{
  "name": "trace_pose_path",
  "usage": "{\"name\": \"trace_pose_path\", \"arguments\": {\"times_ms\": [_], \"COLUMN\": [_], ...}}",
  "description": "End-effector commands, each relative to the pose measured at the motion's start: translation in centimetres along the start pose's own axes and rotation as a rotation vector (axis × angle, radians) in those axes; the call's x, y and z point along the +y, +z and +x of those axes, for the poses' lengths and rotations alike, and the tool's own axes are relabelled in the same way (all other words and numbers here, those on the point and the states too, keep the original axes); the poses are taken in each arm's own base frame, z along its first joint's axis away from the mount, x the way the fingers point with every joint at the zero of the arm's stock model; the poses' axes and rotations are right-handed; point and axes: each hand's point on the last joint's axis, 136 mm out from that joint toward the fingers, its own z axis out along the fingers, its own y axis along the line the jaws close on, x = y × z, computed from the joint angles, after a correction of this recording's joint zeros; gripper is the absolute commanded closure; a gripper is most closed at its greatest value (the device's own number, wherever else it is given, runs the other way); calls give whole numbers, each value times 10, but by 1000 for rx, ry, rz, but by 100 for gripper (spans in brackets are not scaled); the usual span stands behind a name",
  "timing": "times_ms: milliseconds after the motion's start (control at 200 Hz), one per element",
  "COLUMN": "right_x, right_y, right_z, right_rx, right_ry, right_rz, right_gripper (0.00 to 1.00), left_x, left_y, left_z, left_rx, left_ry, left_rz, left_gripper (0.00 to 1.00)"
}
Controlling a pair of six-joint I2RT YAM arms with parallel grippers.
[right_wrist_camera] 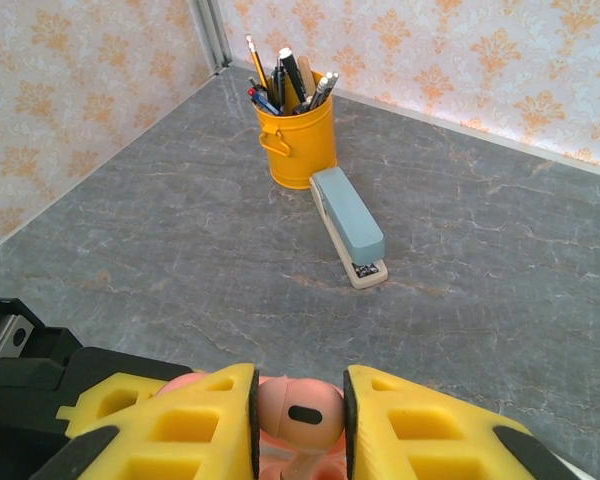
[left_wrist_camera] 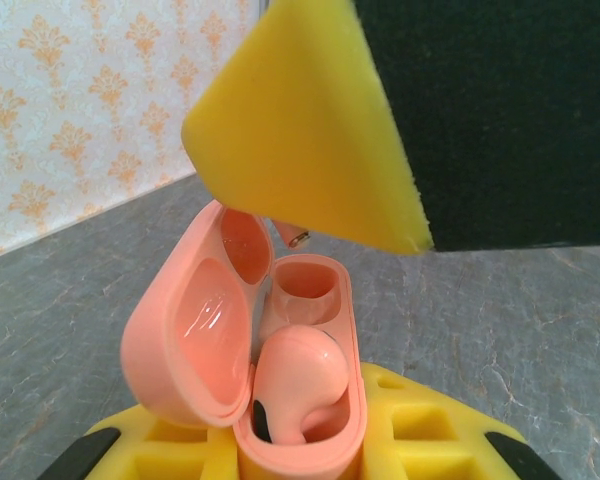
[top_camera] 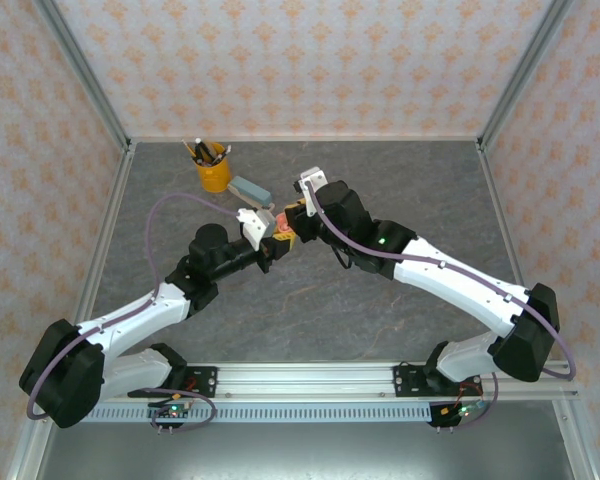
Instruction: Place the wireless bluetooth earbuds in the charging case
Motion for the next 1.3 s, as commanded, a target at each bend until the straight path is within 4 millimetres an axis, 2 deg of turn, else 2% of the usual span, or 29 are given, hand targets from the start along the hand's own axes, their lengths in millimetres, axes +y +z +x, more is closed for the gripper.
{"name": "trace_pose_path", "arguments": {"times_ms": [0,585,1296], "right_x": [-9,-20,-13], "right_y": [3,9,12], "right_z": [2,12,20], "right_rx": [-7,14,29], "right_ry": [-10,3,38], "right_rz": [40,64,22], "right_gripper": [74,75,75], "left_x": [-8,-8,-5], "left_y": [-1,1,6], "left_z": [-24,-26,-29], "left_rx": [-55,-58,-68], "left_ry": [29,26,16], "left_rz": [31,32,19], "left_gripper": [100,100,100]}}
